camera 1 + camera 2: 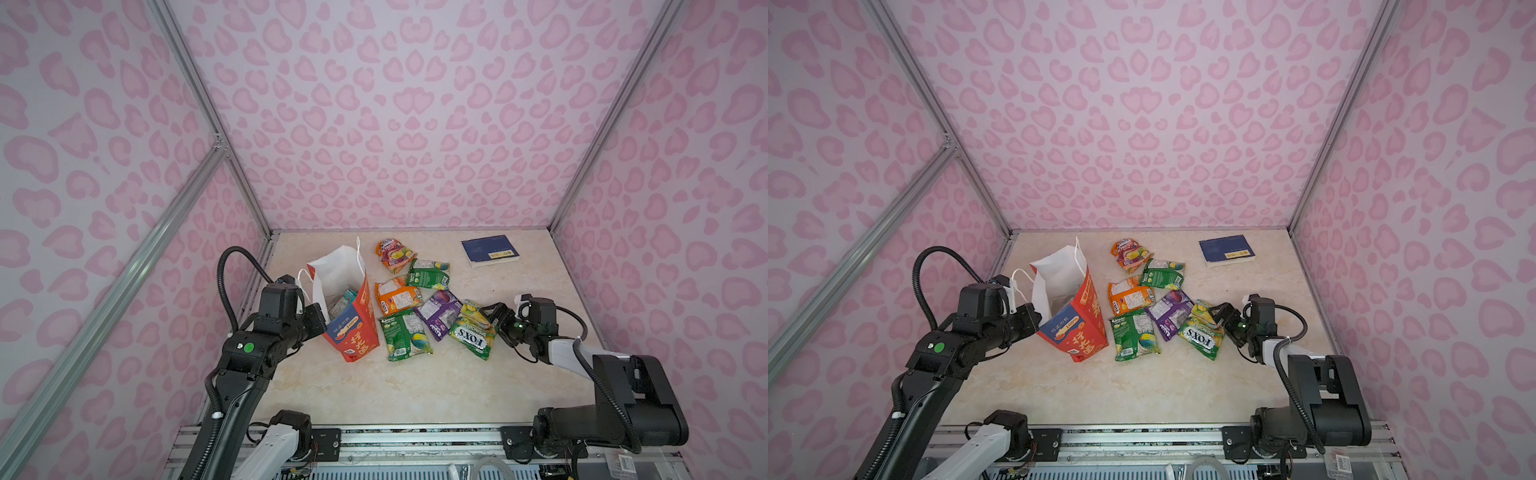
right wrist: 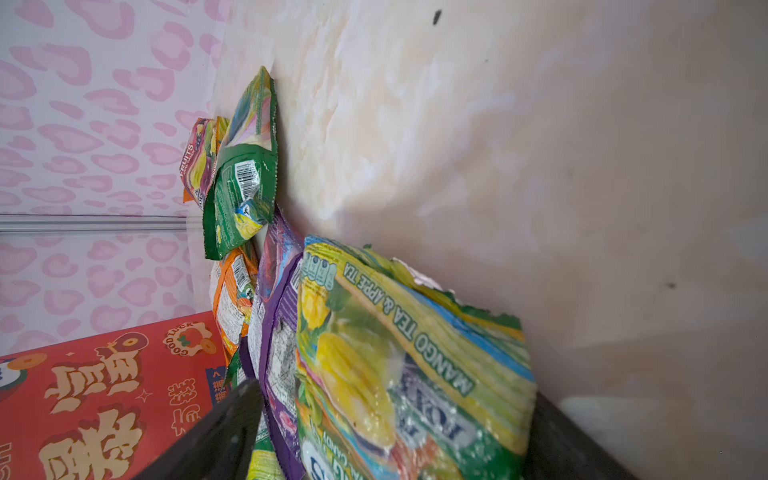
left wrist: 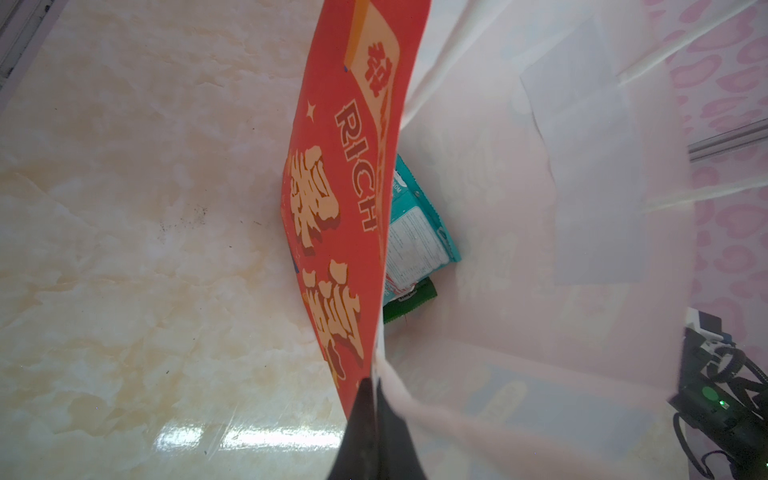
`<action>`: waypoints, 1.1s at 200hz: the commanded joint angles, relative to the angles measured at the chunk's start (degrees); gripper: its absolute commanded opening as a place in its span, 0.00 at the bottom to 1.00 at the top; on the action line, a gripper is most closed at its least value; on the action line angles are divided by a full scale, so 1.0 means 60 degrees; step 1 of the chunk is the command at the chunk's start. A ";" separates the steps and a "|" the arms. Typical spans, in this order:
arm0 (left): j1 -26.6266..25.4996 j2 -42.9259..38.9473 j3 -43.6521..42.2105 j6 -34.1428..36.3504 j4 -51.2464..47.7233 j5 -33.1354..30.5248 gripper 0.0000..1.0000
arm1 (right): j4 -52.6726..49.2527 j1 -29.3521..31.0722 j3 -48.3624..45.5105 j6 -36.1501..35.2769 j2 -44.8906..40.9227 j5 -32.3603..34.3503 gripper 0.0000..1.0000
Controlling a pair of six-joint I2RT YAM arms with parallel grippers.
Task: Place the snacks into the paper bag
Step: 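Grasp the green Fox's mango tea packet with the right gripper and lift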
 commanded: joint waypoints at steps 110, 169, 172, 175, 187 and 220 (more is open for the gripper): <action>0.0004 -0.0053 -0.0056 -0.0048 -0.0306 0.0005 0.03 | 0.1251 0.0239 -0.0409 0.0587 0.0253 0.0343 0.13; 0.0015 -0.0020 -0.0056 -0.0009 -0.0271 0.0028 0.03 | -0.1004 0.0644 0.0027 -0.0461 -0.2106 0.0542 0.05; 0.0004 -0.0018 -0.0056 -0.0003 -0.0274 0.0013 0.03 | -0.1128 0.0685 0.0074 -0.0520 -0.2224 0.0580 0.04; 0.0010 -0.0012 -0.0056 -0.0004 -0.0275 0.0000 0.03 | -0.1273 0.0706 0.0109 -0.0557 -0.2345 0.0609 0.04; 0.0003 -0.0010 -0.0060 -0.0020 -0.0261 0.0024 0.03 | -0.1678 0.0788 0.0227 -0.0682 -0.2759 0.0681 0.02; 0.0003 0.0012 -0.0086 -0.0004 -0.0209 0.0083 0.03 | -0.2563 0.0887 0.0587 -0.0831 -0.3479 0.0739 0.00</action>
